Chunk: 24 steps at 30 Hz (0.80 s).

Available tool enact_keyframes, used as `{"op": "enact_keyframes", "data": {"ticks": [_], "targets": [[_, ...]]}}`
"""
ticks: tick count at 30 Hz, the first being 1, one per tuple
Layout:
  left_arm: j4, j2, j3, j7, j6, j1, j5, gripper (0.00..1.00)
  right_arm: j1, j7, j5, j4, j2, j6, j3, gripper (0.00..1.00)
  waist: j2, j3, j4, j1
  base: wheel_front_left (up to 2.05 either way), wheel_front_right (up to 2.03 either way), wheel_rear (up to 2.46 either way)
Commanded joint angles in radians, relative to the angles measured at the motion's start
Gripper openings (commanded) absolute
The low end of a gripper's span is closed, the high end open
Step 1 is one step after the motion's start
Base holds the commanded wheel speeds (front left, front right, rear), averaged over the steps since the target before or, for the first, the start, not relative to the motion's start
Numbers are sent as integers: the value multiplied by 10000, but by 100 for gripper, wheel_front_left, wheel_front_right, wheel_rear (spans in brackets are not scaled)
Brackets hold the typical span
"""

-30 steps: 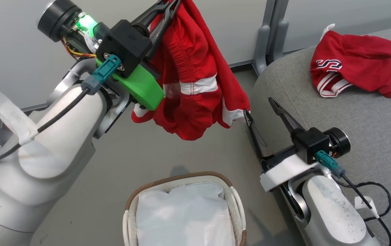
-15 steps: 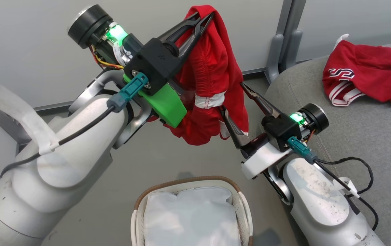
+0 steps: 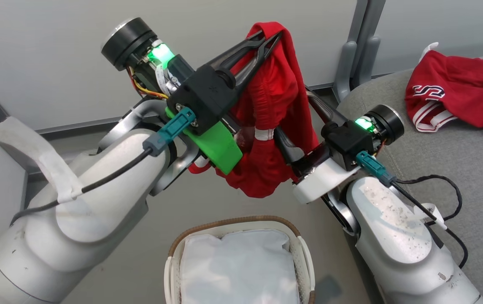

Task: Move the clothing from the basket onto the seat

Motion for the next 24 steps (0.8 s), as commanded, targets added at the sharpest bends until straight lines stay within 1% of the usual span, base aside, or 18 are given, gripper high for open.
{"op": "enact_keyframes", "data": {"ticks": [1, 2, 3, 4, 10, 15, 16, 18, 19, 20, 24], "targets": [[-94, -66, -15, -56, -46, 166, -68, 0, -65, -17, -38, 224, -35, -14, -17, 100, 0, 21, 22, 0, 0, 0, 0], [-147, -82, -37, -54, -47, 158, -80, 0, -108, -17, -25, 394, -37, -14, -41, 76, 0, 36, 36, 0, 0, 0, 0], [-185, -91, -56, -64, -48, 159, -96, 0, -161, -16, -5, 515, -35, -14, -22, 36, 0, 47, 47, 0, 0, 0, 0], [-232, -96, -73, -73, -42, 171, -111, 0, -219, -17, 23, 665, -32, -14, 17, 0, 0, 62, 60, 0, 0, 0, 0], [-166, 20, 13, -149, 113, 530, -396, 0, -372, -17, 108, 957, -35, -14, -104, 0, 0, 167, 63, 0, 0, 0, 0], [94, 108, 228, -511, 340, 1224, -890, 0, -385, -17, -4, 1068, -35, -14, -383, 0, 0, 269, 31, 0, 0, 0, 0], [166, 115, 289, -656, 424, 1415, -974, 4, -365, -17, -33, 1106, -35, -14, -496, 0, 0, 289, 32, 0, 0, 0, 0], [349, 86, 400, -964, 592, 1816, -1119, 49, -318, -17, -94, 1145, -35, -14, -704, 0, 0, 323, 40, 0, 0, 0, 0], [426, 57, 436, -1114, 665, 1994, -1189, 89, -282, -17, -109, 1160, -35, -14, -794, 0, 0, 336, 42, 0, 0, 0, 0], [558, -5, 475, -1274, 720, 2240, -1342, 100, -239, -17, -131, 1174, -34, -16, -899, 0, 0, 351, 43, 0, 0, 0, 0], [1015, -132, 594, -1770, 998, 3059, -1628, 100, -128, -17, -238, 1228, -34, -14, -1191, 0, 0, 388, 23, 0, 0, 0, 0]]}}
